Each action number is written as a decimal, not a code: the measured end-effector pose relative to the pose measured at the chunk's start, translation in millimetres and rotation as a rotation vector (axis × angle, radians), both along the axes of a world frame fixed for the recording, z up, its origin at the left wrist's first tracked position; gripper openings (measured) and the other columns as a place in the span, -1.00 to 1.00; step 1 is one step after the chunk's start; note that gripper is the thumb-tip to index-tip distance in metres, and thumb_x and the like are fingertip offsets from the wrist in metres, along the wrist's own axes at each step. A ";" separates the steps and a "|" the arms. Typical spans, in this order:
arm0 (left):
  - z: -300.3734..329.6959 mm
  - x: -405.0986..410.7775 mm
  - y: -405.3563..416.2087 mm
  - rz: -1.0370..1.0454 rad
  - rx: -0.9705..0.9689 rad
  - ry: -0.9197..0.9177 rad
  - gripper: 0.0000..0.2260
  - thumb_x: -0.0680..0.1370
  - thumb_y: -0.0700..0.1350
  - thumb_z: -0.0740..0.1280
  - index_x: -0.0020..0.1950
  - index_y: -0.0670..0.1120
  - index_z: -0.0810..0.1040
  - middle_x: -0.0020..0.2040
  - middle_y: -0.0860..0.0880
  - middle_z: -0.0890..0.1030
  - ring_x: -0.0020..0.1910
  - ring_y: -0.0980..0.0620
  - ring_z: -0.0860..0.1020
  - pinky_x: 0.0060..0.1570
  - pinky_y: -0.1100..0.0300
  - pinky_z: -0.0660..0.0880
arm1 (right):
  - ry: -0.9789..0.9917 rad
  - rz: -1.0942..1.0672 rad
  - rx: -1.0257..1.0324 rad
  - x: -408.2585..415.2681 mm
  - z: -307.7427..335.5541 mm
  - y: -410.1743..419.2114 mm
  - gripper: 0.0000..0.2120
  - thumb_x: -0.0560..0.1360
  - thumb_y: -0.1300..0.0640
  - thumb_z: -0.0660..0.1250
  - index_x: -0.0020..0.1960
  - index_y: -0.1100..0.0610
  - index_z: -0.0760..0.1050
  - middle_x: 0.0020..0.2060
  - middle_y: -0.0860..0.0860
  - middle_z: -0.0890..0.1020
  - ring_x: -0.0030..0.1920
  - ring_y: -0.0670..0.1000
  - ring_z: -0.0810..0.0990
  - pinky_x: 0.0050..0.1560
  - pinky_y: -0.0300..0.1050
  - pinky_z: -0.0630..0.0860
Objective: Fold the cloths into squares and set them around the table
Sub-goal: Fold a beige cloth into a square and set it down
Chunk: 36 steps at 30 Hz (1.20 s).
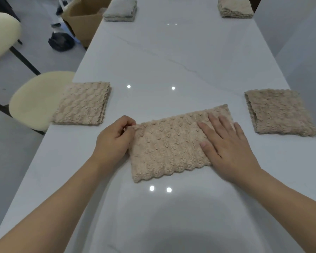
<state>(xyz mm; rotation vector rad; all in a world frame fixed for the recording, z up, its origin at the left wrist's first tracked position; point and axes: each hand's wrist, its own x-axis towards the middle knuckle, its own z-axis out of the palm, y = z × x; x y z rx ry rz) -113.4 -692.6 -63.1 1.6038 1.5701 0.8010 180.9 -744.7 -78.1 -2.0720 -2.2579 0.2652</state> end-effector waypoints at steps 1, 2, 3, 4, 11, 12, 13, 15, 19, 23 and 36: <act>-0.9 -2.0 2.0 0.022 0.012 -0.030 -0.91 0.61 -0.07 0.28 -0.08 0.04 0.55 -0.29 0.03 0.55 -0.29 0.06 0.48 -0.23 0.10 0.43 | 0.013 -0.005 0.006 0.4 0.1 -0.4 -0.49 0.61 -0.23 -0.23 0.55 -0.22 -0.08 0.57 -0.16 -0.12 0.54 -0.11 -0.25 0.53 0.09 -0.19; -1.3 -3.2 4.0 0.057 0.021 -0.075 -0.91 0.60 -0.05 0.31 -0.10 0.05 0.56 -0.28 0.04 0.57 -0.29 0.08 0.50 -0.23 0.10 0.46 | 0.026 -0.012 0.014 0.5 0.0 -0.7 -0.50 0.61 -0.21 -0.22 0.55 -0.22 -0.06 0.57 -0.17 -0.11 0.54 -0.11 -0.24 0.53 0.09 -0.19; -1.4 -3.4 5.9 0.095 0.025 -0.120 -0.93 0.58 -0.04 0.36 -0.10 0.04 0.58 -0.26 0.02 0.59 -0.29 0.09 0.52 -0.24 0.11 0.48 | 0.036 -0.024 0.024 0.6 -0.2 -0.8 -0.50 0.62 -0.19 -0.22 0.55 -0.22 -0.05 0.57 -0.17 -0.09 0.55 -0.11 -0.22 0.53 0.09 -0.18; -1.0 -3.1 7.3 0.125 0.022 -0.146 -0.93 0.56 -0.05 0.40 -0.11 0.01 0.59 -0.26 0.00 0.59 -0.29 0.09 0.52 -0.24 0.15 0.49 | 0.044 -0.041 0.033 0.6 -0.7 -1.2 -0.50 0.62 -0.18 -0.22 0.55 -0.21 -0.03 0.57 -0.16 -0.07 0.55 -0.10 -0.20 0.53 0.08 -0.17; 14.7 -9.9 19.1 -0.051 -0.199 -0.159 -0.89 0.59 -0.06 0.37 -0.10 -0.06 0.55 -0.32 0.06 0.54 -0.37 0.04 0.46 -0.31 0.12 0.42 | 0.077 -0.065 0.081 -0.3 -1.9 -0.2 -0.50 0.63 -0.10 -0.16 0.56 -0.11 0.03 0.57 -0.09 0.01 0.56 -0.06 -0.13 0.54 0.01 -0.17; 19.2 -10.6 20.6 -0.104 -0.231 -0.149 -0.90 0.61 -0.04 0.34 -0.08 -0.03 0.55 -0.29 0.06 0.53 -0.34 0.00 0.44 -0.29 0.11 0.40 | 0.109 -0.080 0.106 -0.6 -1.3 -0.7 -0.50 0.63 -0.08 -0.12 0.56 -0.07 0.10 0.57 -0.07 0.06 0.56 -0.06 -0.07 0.54 0.00 -0.12; 23.2 -11.1 22.6 -0.159 -0.255 -0.127 -0.91 0.61 -0.03 0.32 -0.06 0.00 0.56 -0.26 0.05 0.54 -0.31 -0.01 0.44 -0.26 0.10 0.40 | 0.145 -0.107 0.138 -0.6 -0.5 -1.3 -0.51 0.63 -0.05 -0.08 0.54 -0.03 0.16 0.56 -0.04 0.12 0.56 -0.04 -0.01 0.54 0.00 -0.05; 29.6 -11.0 26.5 -0.249 -0.284 -0.055 -0.91 0.61 0.00 0.32 0.00 0.06 0.61 -0.22 0.05 0.57 -0.27 0.00 0.46 -0.20 0.09 0.41 | 0.184 -0.185 0.213 -0.7 0.4 -3.2 -0.53 0.61 -0.02 -0.01 0.49 0.06 0.27 0.51 0.02 0.25 0.52 0.03 0.14 0.47 0.03 0.12; 32.2 -8.9 30.7 -0.236 -0.294 0.028 -0.92 0.58 -0.04 0.37 -0.04 0.05 0.67 -0.25 0.03 0.64 -0.30 0.09 0.52 -0.22 0.18 0.47 | 0.083 -0.417 0.306 -1.1 0.0 -4.7 -0.54 0.60 -0.10 0.08 0.40 0.12 0.33 0.27 0.08 0.45 0.25 0.14 0.36 0.21 0.10 0.28; 27.0 -6.4 27.4 -0.028 -0.267 0.005 -0.89 0.59 -0.15 0.37 -0.10 -0.13 0.63 -0.31 -0.07 0.62 -0.42 0.07 0.52 -0.41 0.19 0.51 | 0.067 -0.529 0.352 1.4 -4.3 -2.7 -0.63 0.60 -0.01 0.15 0.32 0.15 0.39 0.06 0.17 0.48 0.07 0.21 0.39 0.06 0.12 0.32; 22.4 0.3 32.5 0.175 -0.281 -0.044 -0.77 0.48 -0.11 0.50 -0.08 -0.28 0.60 -0.41 -0.09 0.61 -0.49 0.05 0.55 -0.43 0.19 0.59 | 0.133 -0.570 0.391 5.9 -8.4 2.4 -0.65 0.52 0.30 0.15 0.27 0.13 0.43 0.01 0.17 0.49 0.03 0.22 0.42 0.01 0.09 0.31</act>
